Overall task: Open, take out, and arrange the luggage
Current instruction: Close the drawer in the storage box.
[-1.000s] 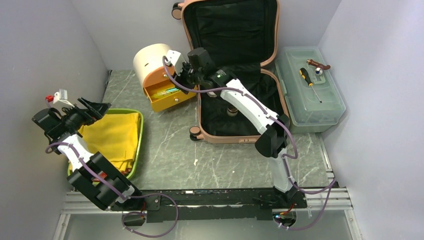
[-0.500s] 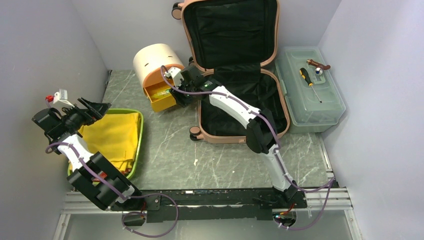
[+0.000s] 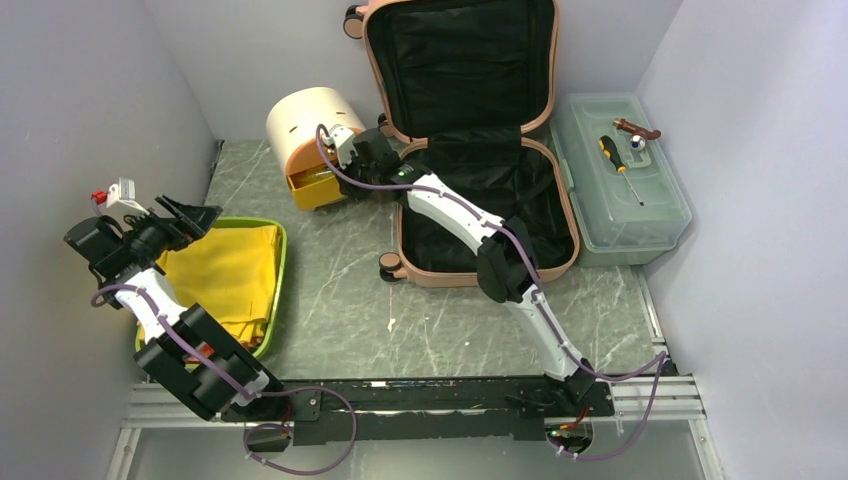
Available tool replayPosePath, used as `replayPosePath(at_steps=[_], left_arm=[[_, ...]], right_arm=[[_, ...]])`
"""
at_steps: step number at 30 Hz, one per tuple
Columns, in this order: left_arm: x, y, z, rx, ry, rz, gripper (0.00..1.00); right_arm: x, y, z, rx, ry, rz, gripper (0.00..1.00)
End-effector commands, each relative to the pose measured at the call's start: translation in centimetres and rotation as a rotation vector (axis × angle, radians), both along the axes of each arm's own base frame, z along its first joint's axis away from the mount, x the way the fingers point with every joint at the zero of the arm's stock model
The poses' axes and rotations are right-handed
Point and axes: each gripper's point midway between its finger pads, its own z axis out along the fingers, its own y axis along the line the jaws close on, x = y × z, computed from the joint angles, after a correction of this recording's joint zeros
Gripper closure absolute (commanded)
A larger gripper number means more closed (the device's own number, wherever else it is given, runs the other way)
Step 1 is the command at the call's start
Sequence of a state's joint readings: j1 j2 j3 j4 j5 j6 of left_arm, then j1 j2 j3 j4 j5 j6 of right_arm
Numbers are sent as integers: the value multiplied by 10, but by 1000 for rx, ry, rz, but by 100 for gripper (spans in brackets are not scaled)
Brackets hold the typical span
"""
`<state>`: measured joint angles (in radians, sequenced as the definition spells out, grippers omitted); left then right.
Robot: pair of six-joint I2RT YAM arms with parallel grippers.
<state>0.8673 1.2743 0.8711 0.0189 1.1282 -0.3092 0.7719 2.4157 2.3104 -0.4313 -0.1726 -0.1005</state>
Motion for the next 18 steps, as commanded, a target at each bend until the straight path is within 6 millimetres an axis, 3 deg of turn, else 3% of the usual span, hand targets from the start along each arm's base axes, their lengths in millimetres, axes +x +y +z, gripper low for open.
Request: replayPosePath(at_steps=[1, 7, 18], left_arm=[[-1, 1, 6, 30, -28, -11, 1], [-1, 1, 5, 32, -27, -8, 1], [-1, 2, 5, 38, -25, -5, 1]], right_arm=[[31, 13, 48, 110, -179, -45, 75], [48, 17, 40, 108, -257, -68, 86], [68, 26, 40, 154, -350, -101, 86]])
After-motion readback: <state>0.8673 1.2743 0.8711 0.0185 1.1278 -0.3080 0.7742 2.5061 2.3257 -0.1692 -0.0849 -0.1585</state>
